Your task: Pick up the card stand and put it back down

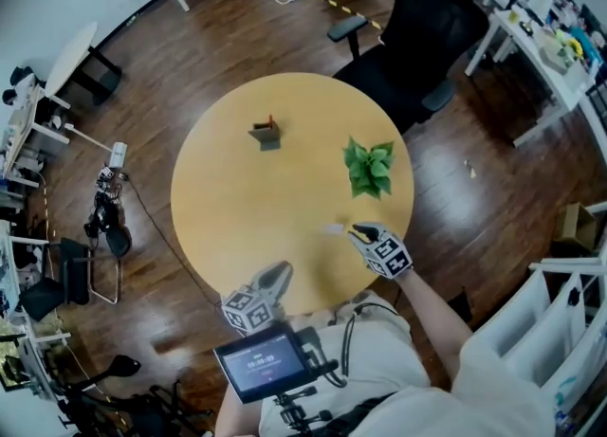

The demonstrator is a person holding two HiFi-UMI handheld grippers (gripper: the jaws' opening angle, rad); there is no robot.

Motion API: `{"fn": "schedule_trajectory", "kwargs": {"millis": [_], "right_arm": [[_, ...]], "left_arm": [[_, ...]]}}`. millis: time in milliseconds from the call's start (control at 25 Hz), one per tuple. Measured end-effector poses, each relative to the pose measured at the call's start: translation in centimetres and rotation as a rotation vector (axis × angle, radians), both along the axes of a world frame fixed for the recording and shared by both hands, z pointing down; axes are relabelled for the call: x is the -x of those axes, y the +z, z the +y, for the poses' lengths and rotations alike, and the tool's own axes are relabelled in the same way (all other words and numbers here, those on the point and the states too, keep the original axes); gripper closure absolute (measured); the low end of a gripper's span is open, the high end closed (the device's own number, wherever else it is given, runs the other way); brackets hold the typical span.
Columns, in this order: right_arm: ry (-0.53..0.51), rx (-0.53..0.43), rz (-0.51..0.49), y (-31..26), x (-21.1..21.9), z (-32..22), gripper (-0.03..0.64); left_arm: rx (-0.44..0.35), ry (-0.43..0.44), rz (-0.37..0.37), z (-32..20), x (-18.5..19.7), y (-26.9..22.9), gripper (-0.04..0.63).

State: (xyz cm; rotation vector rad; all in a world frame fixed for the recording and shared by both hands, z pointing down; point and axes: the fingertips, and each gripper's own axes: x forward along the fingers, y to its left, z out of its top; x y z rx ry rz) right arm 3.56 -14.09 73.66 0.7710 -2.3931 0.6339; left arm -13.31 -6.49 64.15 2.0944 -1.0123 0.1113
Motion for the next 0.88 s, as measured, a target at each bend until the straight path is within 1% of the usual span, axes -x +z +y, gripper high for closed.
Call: {"fn": "schedule_trajectory", "kwargs": {"millis": [240,560,680,880], "right_arm": [[0.009,0.024,0.02,1.6,0.0,-0.3,0.529],[0.02,0.102,0.049,5.3,-0.2,-0.2,0.522],[0.011,0.133,0.069,6.8,-0.1,-0.1,0.517],[-0.002,0.153,0.09,8.4,0.3,-0.7,0.515]], "left_arm": [[-0.006,0.021,-0.011,-0.5,0.3,0.0,0.548],[0.0,0.037,-0.012,-0.1,-0.3,-0.2,0.548],[0.005,0.033,-0.01,0.3,-0.3,-0.2,0.548],[0.012,0.031,-0.007,0.9,-0.4,-0.7,0.548]]}}
